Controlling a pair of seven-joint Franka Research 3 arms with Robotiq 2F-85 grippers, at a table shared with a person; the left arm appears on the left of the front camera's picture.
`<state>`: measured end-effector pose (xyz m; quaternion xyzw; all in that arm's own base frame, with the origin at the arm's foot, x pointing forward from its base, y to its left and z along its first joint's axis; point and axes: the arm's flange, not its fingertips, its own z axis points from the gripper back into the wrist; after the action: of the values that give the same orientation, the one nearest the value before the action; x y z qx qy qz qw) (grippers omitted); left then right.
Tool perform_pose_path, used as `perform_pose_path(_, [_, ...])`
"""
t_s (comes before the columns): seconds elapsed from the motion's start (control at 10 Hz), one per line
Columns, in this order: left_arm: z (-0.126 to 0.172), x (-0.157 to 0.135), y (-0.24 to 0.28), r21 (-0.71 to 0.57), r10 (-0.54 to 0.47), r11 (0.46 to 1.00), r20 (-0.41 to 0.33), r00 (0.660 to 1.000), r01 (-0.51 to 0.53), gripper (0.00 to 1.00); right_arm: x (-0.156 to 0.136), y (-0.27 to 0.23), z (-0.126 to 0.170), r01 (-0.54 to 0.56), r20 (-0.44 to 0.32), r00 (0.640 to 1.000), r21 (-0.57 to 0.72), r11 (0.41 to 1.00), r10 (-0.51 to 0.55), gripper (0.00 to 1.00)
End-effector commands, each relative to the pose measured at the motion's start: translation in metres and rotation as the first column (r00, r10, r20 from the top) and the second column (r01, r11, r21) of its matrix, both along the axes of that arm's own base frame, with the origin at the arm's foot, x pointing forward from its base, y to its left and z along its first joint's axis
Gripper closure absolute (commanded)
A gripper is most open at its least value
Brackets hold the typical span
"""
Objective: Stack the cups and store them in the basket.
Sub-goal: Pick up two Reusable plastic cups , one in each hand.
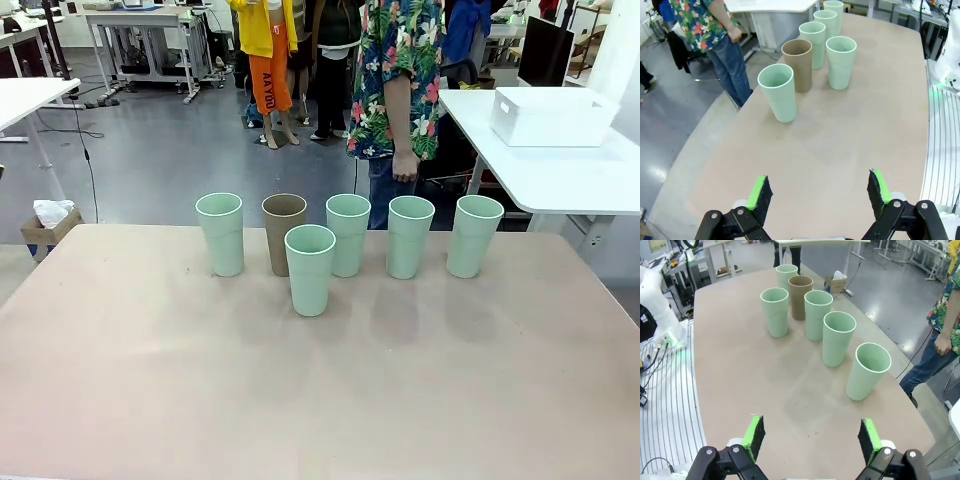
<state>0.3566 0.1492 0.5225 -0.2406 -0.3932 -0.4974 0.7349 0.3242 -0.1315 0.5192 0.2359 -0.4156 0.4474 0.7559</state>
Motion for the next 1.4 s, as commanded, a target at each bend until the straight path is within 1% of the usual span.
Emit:
perform_pose_path(0.0, [0.001,-0.0002,-0.0003,-0.01,-0.005,1.0,0.007,1.0,0.005,0.0,0.0014,0.0003,0.0013,-0.005,0.016,1.0,0.018,1.0,0.005,0.0])
perform_pose_path(1.3, [0.001,-0.0002,-0.0003,-0.01,-0.005,1.0,0.007,1.0,0.005,0.0,0.0014,0.0003,0.0013,-0.005,0.016,1.0,0.018,1.0,0.005,0.0])
